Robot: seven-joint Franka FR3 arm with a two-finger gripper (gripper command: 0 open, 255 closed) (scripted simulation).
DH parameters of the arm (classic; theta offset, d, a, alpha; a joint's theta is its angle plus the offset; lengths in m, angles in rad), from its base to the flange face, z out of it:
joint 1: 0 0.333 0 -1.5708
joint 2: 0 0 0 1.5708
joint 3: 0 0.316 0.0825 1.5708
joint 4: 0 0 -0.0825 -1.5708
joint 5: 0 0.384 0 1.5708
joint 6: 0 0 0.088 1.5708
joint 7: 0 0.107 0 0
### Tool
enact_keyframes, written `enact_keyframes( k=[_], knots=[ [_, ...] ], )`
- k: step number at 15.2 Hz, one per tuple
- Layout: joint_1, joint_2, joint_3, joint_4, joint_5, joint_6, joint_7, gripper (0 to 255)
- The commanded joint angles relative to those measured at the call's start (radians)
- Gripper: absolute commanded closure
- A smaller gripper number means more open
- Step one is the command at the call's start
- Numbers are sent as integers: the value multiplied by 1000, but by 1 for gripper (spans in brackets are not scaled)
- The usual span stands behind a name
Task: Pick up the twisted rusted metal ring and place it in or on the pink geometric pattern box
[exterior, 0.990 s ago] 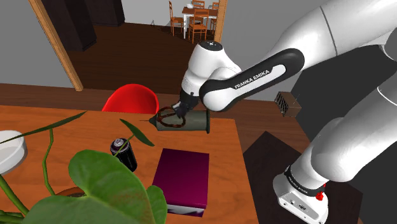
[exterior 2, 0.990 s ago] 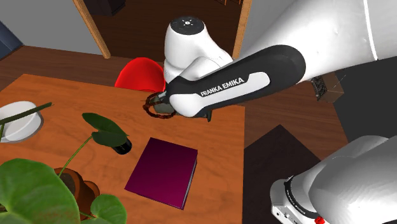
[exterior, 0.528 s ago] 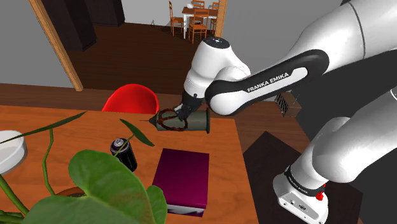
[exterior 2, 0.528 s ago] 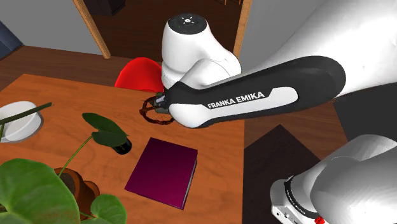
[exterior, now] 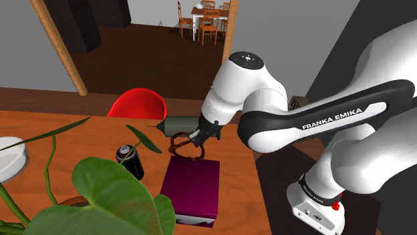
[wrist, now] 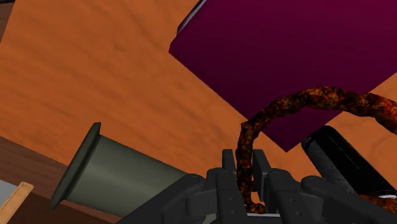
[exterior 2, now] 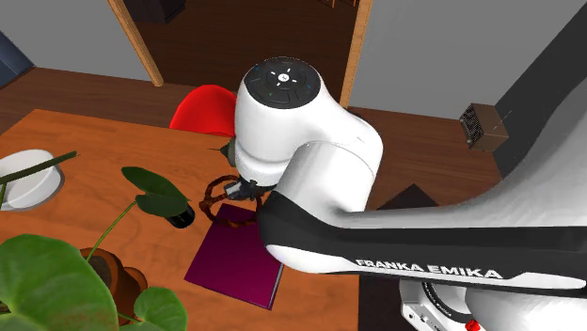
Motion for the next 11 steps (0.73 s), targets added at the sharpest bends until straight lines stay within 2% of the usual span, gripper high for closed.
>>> enact_keyframes(
  k=[1,5,11],
  knots=[
    [34,-45,28,-29,24,-15,41,255],
    [102,-123,88,-62,68,-56,127,255],
    [92,-79,123,-99,64,26,149,255]
  ],
)
